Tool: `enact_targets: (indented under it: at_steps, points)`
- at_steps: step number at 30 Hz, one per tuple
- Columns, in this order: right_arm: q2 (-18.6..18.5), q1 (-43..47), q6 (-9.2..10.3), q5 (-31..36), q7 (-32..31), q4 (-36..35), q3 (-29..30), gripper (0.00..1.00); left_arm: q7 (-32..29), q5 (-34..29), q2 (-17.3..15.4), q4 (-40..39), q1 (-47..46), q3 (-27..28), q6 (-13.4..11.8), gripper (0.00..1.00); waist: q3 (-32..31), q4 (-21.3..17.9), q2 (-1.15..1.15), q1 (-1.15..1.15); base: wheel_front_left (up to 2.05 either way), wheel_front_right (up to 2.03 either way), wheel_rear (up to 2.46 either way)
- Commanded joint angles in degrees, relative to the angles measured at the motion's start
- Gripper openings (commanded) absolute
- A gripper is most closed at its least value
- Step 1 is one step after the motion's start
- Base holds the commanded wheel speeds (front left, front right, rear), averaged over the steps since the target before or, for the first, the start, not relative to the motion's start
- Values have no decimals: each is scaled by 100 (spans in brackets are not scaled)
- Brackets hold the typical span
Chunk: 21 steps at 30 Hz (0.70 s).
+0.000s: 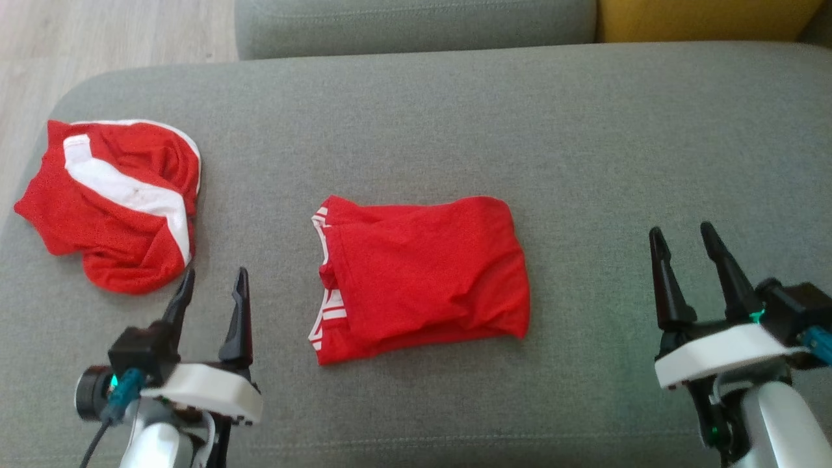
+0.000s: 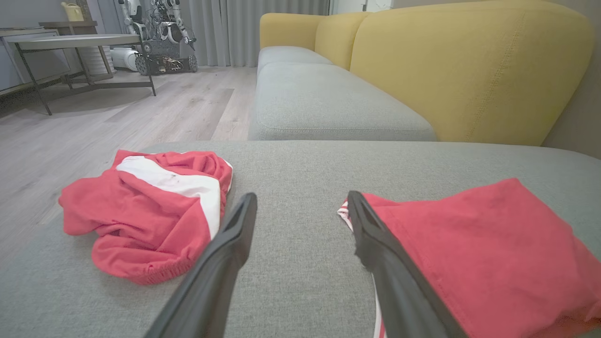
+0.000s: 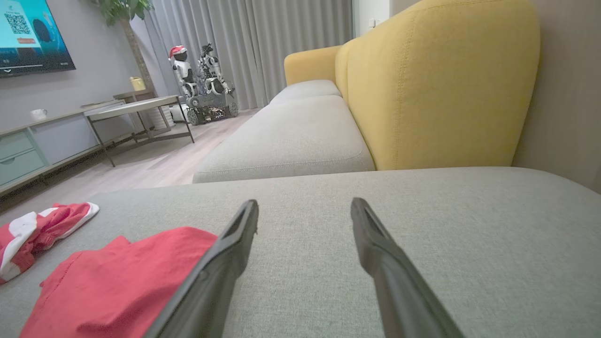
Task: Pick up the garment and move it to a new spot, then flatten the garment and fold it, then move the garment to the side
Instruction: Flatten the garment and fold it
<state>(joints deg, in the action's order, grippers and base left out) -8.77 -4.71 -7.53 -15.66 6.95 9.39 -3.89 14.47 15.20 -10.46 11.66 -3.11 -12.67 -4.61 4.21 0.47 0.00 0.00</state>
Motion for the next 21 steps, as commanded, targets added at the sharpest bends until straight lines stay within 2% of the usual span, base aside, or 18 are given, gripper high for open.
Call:
enact_targets:
  at_steps: [1,8,21]
  points:
    - [1,-24,4,83,-73,-298,-57,100,52,-49,-128,-216,-107,168,-44,100,-48,-2,0,0,0,0,0]
    - [92,221,4,222,-313,-647,8,100,15,-70,-157,-287,48,66,-69,100,-158,1,0,0,0,0,0]
    - [134,286,4,247,-436,-762,46,100,-18,-10,-202,-335,45,58,-128,100,-206,-23,0,0,0,0,0]
